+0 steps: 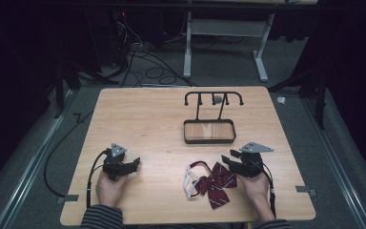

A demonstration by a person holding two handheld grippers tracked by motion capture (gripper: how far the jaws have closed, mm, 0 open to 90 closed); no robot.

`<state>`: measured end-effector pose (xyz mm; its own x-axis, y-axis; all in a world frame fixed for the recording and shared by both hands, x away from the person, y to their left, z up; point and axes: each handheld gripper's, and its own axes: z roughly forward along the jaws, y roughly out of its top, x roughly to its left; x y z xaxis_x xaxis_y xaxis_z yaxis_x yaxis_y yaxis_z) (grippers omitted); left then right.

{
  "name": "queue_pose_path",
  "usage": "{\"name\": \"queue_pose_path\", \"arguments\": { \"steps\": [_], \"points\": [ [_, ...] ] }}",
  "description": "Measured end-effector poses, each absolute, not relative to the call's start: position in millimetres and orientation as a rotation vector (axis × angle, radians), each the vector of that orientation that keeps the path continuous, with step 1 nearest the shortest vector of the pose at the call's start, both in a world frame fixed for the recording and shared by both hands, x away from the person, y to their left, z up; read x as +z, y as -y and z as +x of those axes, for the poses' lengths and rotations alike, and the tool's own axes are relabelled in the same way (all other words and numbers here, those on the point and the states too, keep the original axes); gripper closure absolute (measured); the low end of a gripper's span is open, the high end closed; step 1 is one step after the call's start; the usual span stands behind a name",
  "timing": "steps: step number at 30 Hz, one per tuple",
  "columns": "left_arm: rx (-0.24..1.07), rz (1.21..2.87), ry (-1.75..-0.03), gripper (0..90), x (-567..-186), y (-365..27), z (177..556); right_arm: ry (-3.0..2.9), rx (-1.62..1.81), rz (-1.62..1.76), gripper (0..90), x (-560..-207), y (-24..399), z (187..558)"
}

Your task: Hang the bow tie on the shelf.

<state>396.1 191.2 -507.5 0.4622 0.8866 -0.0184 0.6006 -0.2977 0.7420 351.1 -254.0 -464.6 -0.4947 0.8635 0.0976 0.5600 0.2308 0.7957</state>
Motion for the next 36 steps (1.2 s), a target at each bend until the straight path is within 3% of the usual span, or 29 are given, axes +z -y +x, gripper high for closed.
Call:
{"name": "queue_pose_path", "arguments": {
  "steps": [17,36],
  "points": [
    [0.525,2.016,-1.235,29.9,-507,-191,396,-2.299,1.121,1.206,60.9,-462,211,366],
    [0.526,2.017,-1.235,29.9,-507,-191,396,-2.427,1.087,1.134,61.2,-475,179,380]
  ]
}}
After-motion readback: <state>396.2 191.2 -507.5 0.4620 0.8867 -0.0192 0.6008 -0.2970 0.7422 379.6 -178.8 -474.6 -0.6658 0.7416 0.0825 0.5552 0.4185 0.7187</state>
